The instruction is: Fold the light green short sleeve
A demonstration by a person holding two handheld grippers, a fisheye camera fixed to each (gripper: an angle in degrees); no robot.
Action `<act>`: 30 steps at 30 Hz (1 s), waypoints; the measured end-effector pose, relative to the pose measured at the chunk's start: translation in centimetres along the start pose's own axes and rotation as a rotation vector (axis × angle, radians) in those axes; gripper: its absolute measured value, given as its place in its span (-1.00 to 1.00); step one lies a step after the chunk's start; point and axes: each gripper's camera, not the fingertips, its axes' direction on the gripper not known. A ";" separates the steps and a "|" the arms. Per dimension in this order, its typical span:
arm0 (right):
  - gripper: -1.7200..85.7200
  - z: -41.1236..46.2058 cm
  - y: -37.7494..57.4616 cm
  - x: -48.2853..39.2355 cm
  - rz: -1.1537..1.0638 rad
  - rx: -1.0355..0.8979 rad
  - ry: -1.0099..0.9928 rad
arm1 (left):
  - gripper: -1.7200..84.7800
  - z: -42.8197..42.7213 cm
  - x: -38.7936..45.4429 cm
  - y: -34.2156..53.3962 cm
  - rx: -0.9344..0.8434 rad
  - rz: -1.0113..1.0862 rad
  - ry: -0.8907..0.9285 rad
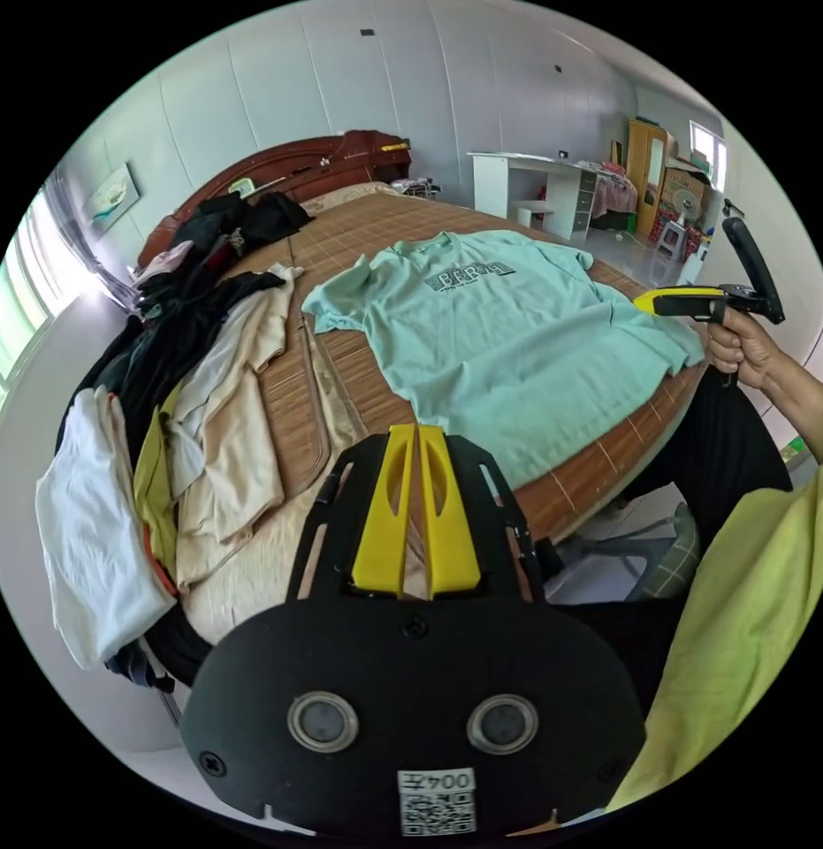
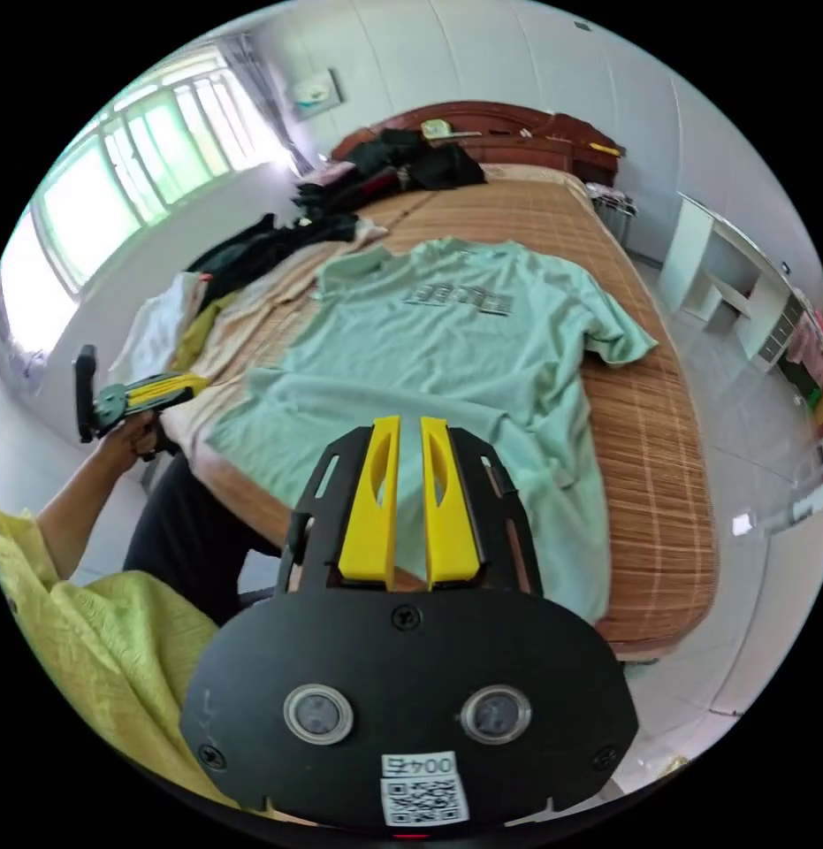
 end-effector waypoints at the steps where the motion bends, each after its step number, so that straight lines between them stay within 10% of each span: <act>1: -0.82 0.1 0.6 -2.1 -0.046 0.015 -0.025 | -0.95 -0.4 0.5 1.7 0.003 0.005 -0.010; 16: -0.79 8.8 -2.2 -23.9 -0.804 -0.132 0.030 | -0.96 3.4 4.5 6.6 -0.091 0.090 -0.116; 30: -0.96 10.6 -5.0 -20.8 -0.747 -0.227 0.031 | -0.95 3.8 3.3 8.9 -0.071 0.085 -0.023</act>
